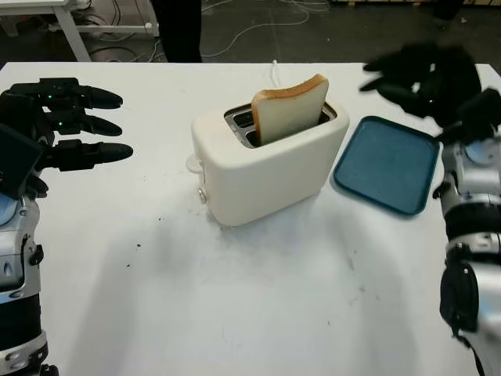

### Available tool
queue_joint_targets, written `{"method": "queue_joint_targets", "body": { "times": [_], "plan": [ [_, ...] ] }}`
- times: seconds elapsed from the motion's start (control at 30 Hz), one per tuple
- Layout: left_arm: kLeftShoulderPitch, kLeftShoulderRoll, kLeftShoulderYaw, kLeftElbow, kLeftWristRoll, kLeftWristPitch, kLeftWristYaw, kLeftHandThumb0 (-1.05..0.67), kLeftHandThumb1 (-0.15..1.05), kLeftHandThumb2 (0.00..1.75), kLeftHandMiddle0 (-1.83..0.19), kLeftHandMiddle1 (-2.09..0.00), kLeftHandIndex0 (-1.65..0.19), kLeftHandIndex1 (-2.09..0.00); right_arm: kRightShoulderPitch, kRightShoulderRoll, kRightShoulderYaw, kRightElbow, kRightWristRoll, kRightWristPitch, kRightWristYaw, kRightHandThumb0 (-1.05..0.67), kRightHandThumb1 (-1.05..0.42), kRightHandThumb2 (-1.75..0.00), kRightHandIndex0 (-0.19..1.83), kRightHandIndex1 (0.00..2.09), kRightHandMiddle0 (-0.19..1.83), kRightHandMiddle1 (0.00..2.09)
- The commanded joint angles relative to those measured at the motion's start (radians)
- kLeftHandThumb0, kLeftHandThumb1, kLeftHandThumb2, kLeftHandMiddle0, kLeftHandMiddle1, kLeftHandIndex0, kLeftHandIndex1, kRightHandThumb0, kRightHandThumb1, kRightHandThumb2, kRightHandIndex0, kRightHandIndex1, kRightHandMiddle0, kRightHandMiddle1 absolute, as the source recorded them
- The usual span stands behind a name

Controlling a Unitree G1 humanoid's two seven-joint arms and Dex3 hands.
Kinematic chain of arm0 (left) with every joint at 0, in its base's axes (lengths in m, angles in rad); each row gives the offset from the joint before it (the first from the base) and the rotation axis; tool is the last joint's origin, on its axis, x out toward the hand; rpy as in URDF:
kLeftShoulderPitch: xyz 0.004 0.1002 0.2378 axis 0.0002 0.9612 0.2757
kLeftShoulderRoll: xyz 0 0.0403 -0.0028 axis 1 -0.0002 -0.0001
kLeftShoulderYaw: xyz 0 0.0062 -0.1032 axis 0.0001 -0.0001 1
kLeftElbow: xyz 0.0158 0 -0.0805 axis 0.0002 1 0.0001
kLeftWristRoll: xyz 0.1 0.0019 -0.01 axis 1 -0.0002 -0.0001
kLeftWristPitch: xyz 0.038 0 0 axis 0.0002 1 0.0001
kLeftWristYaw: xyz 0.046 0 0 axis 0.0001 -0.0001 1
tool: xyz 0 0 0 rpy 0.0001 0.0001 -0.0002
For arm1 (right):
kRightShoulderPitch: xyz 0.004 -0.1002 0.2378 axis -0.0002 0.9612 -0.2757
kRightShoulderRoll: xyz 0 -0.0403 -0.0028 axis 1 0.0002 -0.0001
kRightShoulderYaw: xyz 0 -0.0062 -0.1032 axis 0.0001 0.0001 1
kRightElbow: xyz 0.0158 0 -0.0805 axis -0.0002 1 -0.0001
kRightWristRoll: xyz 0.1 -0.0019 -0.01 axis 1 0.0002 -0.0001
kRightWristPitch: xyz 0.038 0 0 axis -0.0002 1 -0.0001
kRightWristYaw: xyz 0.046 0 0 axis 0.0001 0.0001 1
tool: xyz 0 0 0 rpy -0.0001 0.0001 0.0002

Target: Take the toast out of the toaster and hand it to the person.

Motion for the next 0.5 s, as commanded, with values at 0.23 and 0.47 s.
{"method": "queue_joint_targets", "body": {
  "times": [0.23, 0.47],
  "plan": [
    [0.015, -0.008, -0.003, 0.004, 0.001, -0.020, 0.007, -1.05, 0.35, 0.00, -1.19, -0.53, -1.17, -0.36, -0.239, -0.024, 0.103, 0.140, -0.094, -0.072, 0.062, -1.05, -0.92, -0.03, 0.31, 1.28, 0.61, 0.71],
    [0.017, -0.012, 0.000, -0.011, -0.007, 0.010, 0.016, -1.05, 0.34, 0.00, -1.18, -0.54, -1.17, -0.36, -0.303, -0.036, 0.254, 0.190, -0.304, -0.158, -0.039, -1.05, -0.92, -0.09, 0.22, 1.39, 0.30, 1.16]
  ]
}}
